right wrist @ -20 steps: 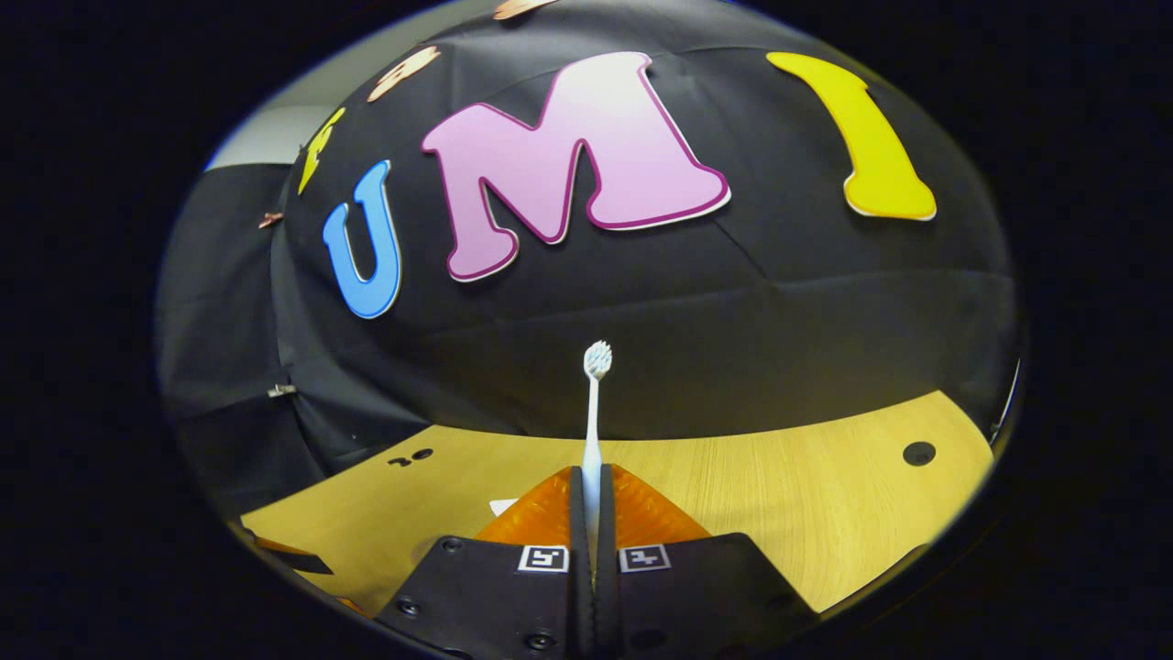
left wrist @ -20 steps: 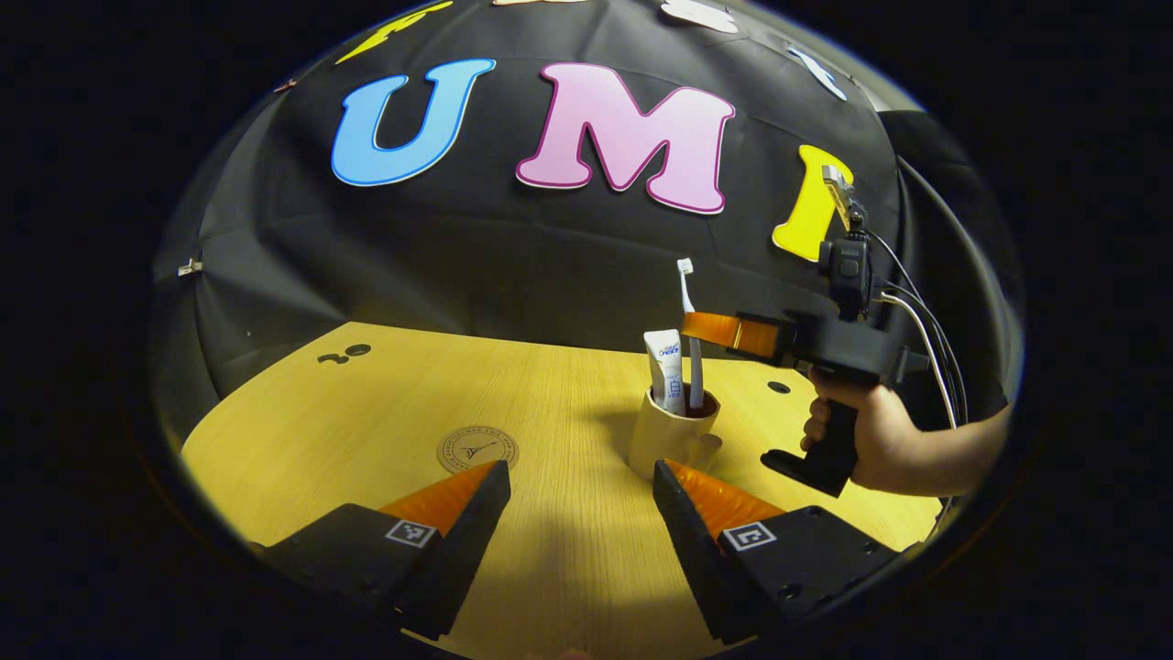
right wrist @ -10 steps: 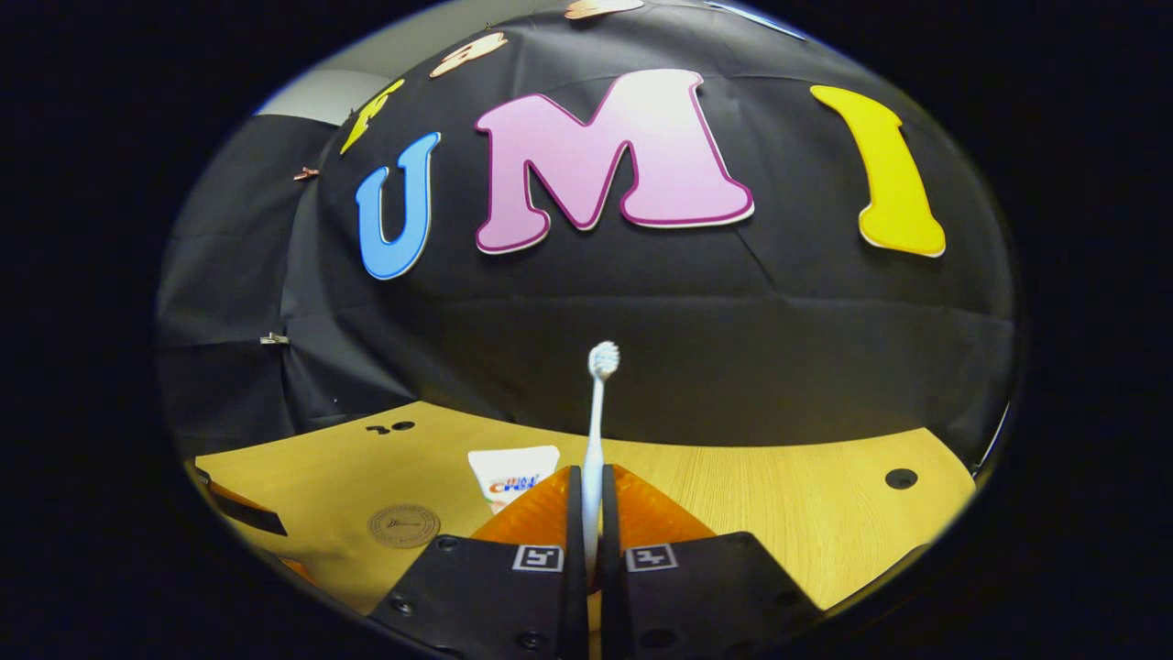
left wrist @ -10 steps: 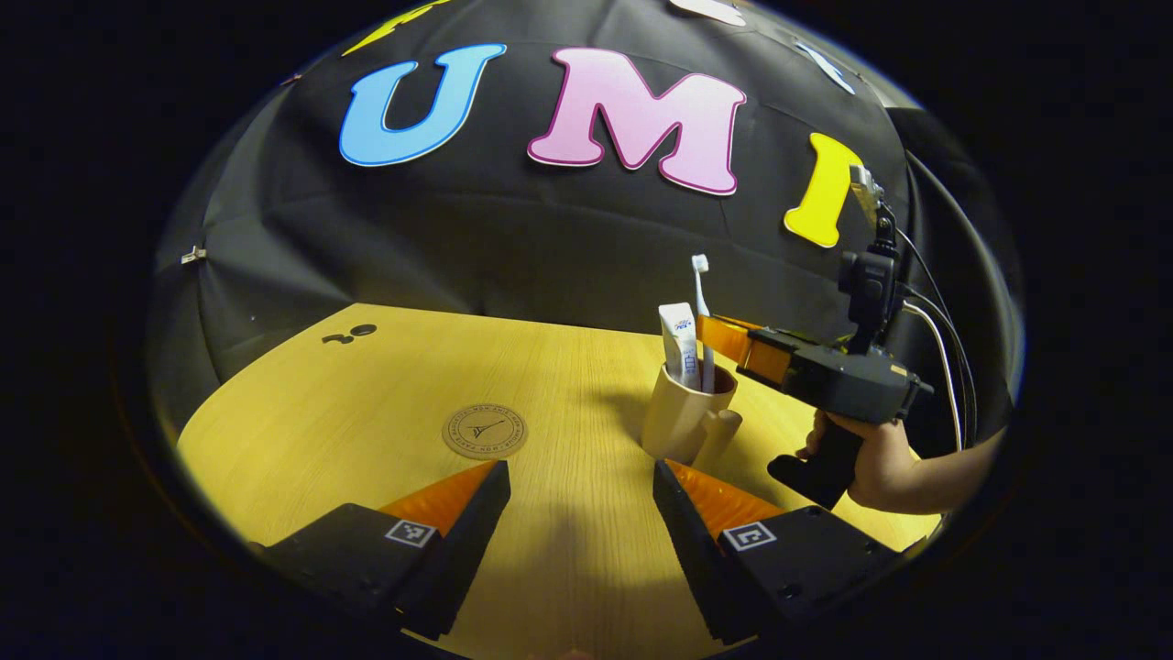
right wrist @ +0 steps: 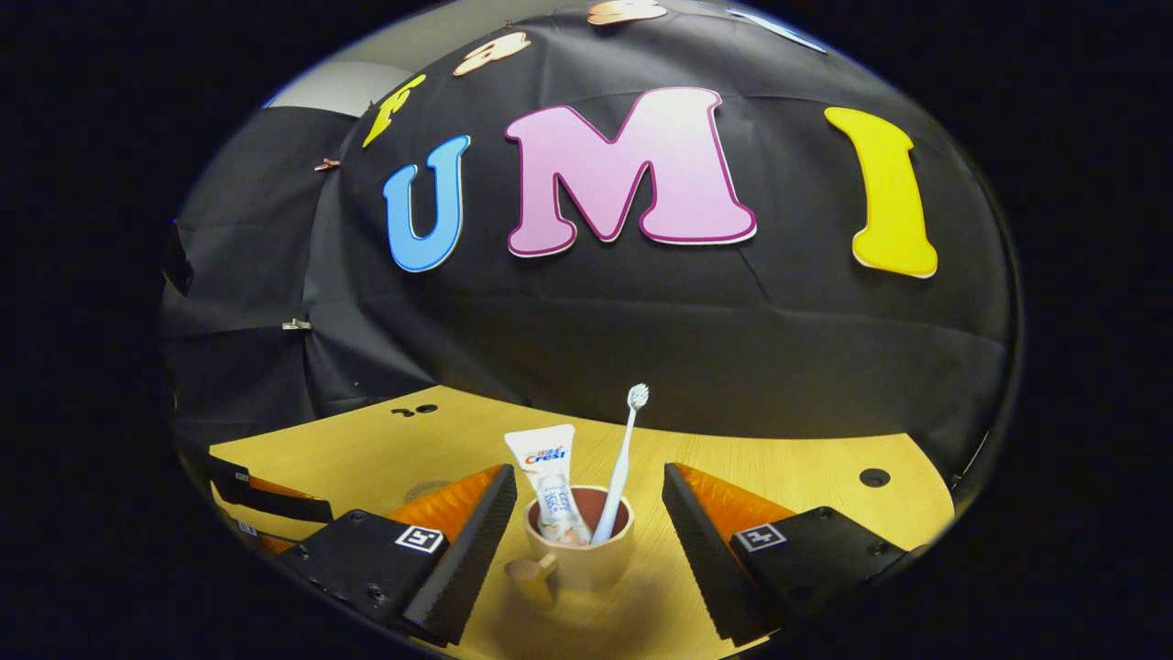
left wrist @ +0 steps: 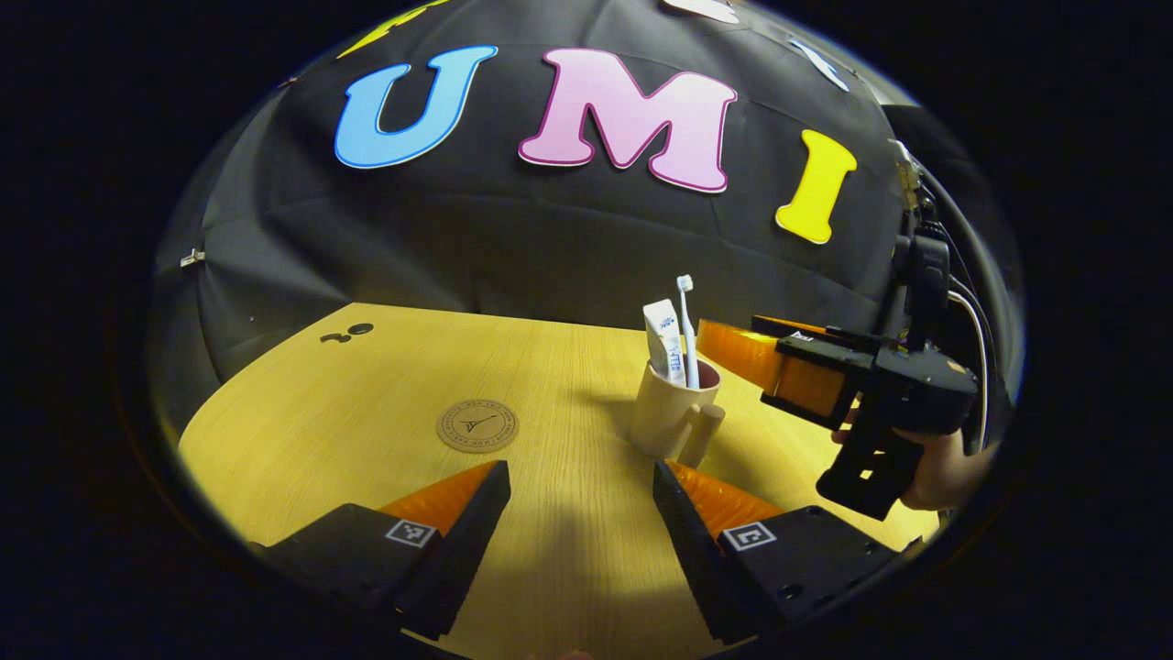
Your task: Put the toothbrush and toothpaste on the desktop into the cup, then pick up the cup and place it on the coaster on the desktop.
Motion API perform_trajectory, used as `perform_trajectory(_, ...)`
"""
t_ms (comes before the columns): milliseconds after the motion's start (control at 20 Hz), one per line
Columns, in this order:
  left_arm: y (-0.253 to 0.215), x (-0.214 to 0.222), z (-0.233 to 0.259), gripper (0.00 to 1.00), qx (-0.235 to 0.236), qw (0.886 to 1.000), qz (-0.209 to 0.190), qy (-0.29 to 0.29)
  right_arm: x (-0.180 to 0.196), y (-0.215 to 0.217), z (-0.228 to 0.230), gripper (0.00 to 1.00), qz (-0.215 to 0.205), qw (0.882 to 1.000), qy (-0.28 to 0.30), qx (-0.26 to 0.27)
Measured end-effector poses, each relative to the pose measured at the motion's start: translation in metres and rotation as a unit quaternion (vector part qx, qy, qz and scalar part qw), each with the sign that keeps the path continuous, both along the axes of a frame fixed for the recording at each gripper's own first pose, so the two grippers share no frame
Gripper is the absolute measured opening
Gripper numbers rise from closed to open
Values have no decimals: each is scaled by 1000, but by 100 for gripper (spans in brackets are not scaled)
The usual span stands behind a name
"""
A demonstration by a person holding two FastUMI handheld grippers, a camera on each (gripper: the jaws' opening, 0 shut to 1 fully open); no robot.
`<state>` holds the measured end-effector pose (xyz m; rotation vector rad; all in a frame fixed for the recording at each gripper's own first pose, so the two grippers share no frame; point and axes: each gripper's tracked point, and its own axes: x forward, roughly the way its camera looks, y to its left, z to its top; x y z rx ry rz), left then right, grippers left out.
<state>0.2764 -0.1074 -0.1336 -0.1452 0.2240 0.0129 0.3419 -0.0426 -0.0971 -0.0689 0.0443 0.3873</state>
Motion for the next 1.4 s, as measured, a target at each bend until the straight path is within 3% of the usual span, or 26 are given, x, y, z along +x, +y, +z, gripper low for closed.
perform_trajectory(450, 32, -36, 15, 98, -9, 999, 37, -8, -13, 11, 13, 98, -6, 997, 73, -19)
perform_trajectory(750, 71, -70, 17, 98, -5, 997, 82, -1, -13, 14, 3, 98, -18, 984, 178, -17)
perform_trajectory(1050, 108, -107, 10, 98, 5, 993, 117, 8, -19, 13, -42, 99, -42, 951, 307, -21)
perform_trajectory(1250, 125, -133, -6, 98, -29, 990, 135, 34, -16, 19, -67, 98, -70, 918, 390, 7)
perform_trajectory(1400, 136, -153, -18, 98, -50, 987, 142, 55, -12, 17, -90, 100, -86, 901, 424, -22)
